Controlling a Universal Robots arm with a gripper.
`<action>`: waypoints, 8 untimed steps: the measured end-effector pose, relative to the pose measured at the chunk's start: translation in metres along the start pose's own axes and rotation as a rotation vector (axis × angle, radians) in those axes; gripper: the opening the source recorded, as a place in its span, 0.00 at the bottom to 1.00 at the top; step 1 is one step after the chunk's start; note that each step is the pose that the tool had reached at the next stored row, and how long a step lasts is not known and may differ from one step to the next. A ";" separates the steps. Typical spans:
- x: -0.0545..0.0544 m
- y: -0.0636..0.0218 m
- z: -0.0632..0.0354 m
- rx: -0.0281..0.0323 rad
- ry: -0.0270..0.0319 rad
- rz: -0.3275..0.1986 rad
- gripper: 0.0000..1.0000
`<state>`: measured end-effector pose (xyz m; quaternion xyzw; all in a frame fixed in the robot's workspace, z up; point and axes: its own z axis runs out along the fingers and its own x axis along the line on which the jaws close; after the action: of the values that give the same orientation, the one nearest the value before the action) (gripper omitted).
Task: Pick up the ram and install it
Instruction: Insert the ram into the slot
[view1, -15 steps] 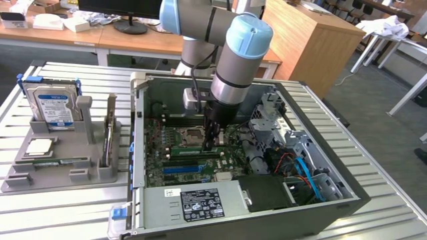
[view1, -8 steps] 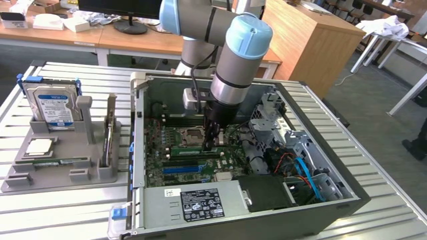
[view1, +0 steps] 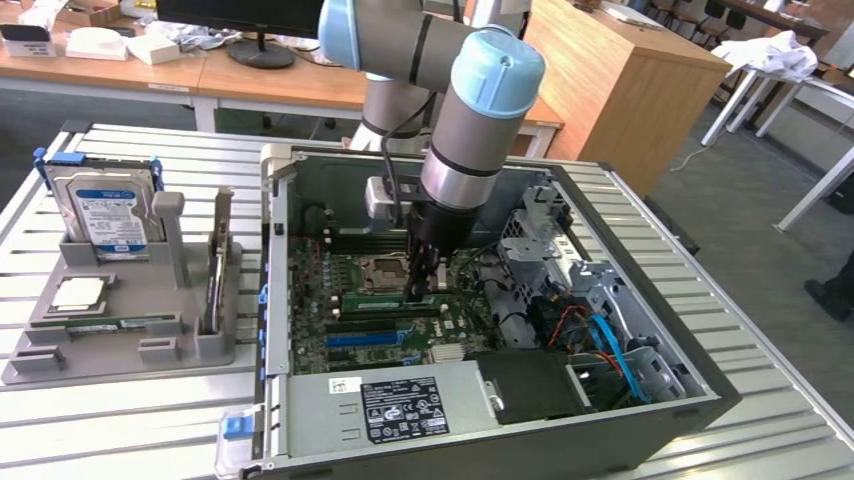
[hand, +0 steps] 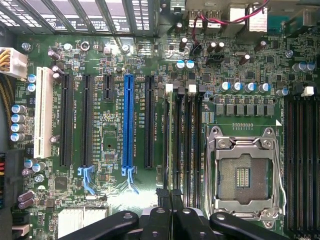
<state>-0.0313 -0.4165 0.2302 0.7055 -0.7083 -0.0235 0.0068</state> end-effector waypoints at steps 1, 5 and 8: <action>0.000 -0.0004 0.0000 0.0000 0.0000 0.000 0.11; 0.000 -0.0005 0.0005 0.0008 0.0000 0.000 0.11; 0.000 -0.0005 0.0012 0.0023 0.0001 0.000 0.11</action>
<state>-0.0309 -0.4165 0.2289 0.7055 -0.7083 -0.0226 0.0061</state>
